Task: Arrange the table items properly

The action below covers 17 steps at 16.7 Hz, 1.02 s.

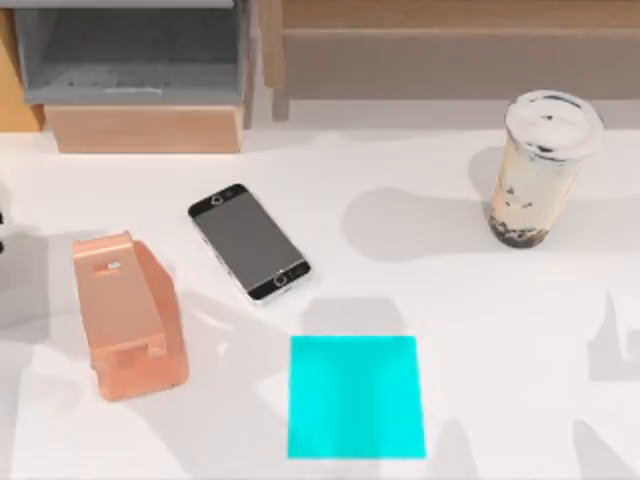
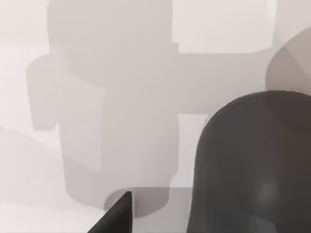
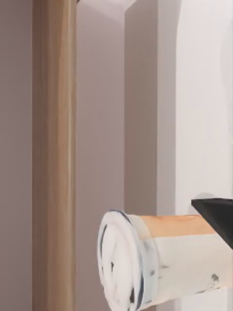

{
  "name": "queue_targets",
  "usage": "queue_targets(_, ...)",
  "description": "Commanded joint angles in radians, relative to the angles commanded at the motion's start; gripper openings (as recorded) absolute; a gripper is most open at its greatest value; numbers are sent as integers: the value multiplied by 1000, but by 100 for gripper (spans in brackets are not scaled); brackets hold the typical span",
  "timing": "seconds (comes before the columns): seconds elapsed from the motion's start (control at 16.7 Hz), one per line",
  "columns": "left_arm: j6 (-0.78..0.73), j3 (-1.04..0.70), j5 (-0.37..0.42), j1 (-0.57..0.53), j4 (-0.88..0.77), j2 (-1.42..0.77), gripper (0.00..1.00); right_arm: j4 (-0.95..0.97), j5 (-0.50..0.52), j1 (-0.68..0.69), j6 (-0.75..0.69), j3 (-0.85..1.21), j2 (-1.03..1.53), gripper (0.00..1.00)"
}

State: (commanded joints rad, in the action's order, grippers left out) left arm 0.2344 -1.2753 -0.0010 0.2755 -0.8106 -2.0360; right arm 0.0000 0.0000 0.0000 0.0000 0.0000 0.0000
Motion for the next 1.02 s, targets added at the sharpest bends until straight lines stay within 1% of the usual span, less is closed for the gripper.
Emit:
queue_targets(0.48, 0, 0, 0, 0, 0, 0, 2, 0, 0, 0, 0, 0, 0, 100)
queue_targets(0.54, 0, 0, 0, 0, 0, 0, 0, 0, 0, 0, 0, 0, 0, 100)
queue_targets(1.02, 0, -2, 1, -2, -2, 6, 0, 0, 0, 0, 0, 0, 0, 100)
